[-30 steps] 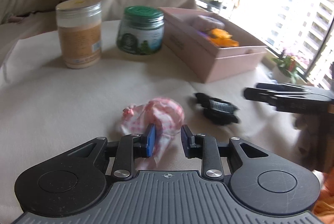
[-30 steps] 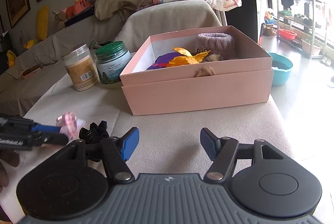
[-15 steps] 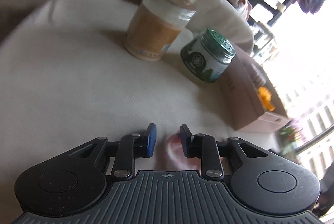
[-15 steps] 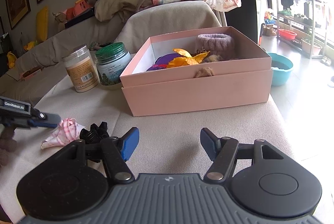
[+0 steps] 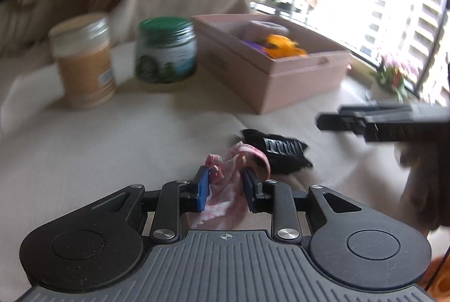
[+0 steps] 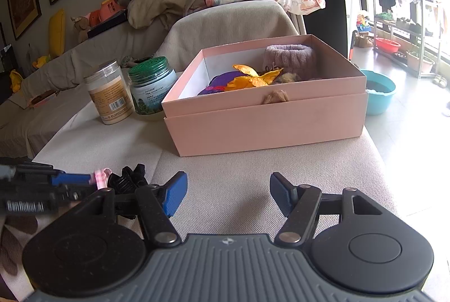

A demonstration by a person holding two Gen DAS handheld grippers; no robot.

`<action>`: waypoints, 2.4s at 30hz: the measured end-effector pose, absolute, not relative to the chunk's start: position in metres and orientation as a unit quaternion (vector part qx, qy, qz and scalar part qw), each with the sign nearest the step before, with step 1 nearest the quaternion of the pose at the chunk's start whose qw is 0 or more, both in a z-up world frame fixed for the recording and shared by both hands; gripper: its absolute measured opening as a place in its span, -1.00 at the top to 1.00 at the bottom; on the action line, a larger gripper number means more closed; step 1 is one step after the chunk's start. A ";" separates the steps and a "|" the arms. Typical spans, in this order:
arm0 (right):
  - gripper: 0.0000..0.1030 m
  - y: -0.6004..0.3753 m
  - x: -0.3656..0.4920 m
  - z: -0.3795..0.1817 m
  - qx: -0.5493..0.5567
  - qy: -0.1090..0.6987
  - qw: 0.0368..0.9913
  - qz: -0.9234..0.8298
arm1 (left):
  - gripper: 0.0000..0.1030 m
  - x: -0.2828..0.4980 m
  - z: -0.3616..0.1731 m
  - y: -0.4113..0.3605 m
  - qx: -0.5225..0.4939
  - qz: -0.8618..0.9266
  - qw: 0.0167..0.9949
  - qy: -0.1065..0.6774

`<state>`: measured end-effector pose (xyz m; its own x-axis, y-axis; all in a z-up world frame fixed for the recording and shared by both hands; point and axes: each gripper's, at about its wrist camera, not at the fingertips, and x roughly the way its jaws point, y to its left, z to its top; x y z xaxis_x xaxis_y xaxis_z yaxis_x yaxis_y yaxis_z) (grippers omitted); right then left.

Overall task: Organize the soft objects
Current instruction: 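Grasp the black claw clip with the right gripper while the left holds the scrunchie, then drop the scrunchie and claw clip into the pink box with both grippers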

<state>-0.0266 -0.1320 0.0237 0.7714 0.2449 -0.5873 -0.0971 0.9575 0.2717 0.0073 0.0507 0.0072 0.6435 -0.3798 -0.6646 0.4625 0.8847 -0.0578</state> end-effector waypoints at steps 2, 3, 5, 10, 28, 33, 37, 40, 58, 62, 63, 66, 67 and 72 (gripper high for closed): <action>-0.27 -0.132 -0.028 0.024 0.114 0.323 0.935 0.094 | 0.40 0.002 0.006 0.050 0.078 -0.239 0.906 0.340; -0.27 -0.133 -0.029 0.025 0.115 0.318 0.936 0.097 | 0.40 0.001 0.006 0.053 0.076 -0.239 0.906 0.340; -0.27 -0.131 -0.035 0.029 0.109 0.304 0.940 0.114 | 0.40 0.007 0.005 0.054 0.067 -0.237 0.905 0.348; -0.27 -0.107 -0.028 0.036 0.078 0.340 0.913 0.211 | 0.40 0.001 0.006 0.050 0.095 -0.238 0.901 0.350; 0.36 -0.129 -0.066 0.080 0.052 0.299 0.934 0.187 | 0.70 -0.009 0.005 0.052 0.073 -0.228 0.908 0.344; 0.35 -0.155 -0.097 0.082 0.006 0.269 0.954 0.133 | 0.70 -0.017 0.019 0.042 0.057 -0.274 0.896 0.344; 0.35 -0.176 -0.102 0.087 0.028 0.254 0.960 0.115 | 0.71 -0.009 0.051 0.024 0.038 -0.316 0.896 0.310; 0.35 -0.191 -0.099 0.090 0.046 0.245 0.964 0.098 | 0.70 0.017 0.086 0.006 0.041 -0.324 0.907 0.264; 0.35 -0.201 0.015 0.099 0.072 0.260 0.960 0.075 | 0.59 0.204 0.054 -0.014 -0.110 -0.253 0.897 0.345; 0.35 -0.197 0.068 0.107 0.099 0.267 0.955 0.085 | 0.58 0.195 0.068 -0.017 -0.061 -0.261 0.910 0.315; 0.35 -0.196 0.082 0.108 0.106 0.272 0.952 0.089 | 0.58 0.190 0.072 -0.021 -0.036 -0.265 0.912 0.310; 0.23 -0.192 0.107 0.107 0.108 0.298 0.944 0.089 | 0.58 0.184 0.072 -0.026 0.000 -0.254 0.914 0.317; 0.22 -0.191 0.105 0.107 0.103 0.293 0.947 0.085 | 0.58 0.183 0.072 -0.023 -0.006 -0.255 0.911 0.323; 0.05 -0.175 0.039 0.097 0.035 0.282 0.949 0.135 | 0.58 0.175 0.071 -0.011 -0.019 -0.242 0.911 0.334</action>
<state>0.0391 -0.1755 0.0974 0.8048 0.2751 -0.5259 -0.2359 0.9614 0.1418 0.1752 -0.0112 0.0705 0.6604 -0.4529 -0.5990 0.4275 0.8825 -0.1959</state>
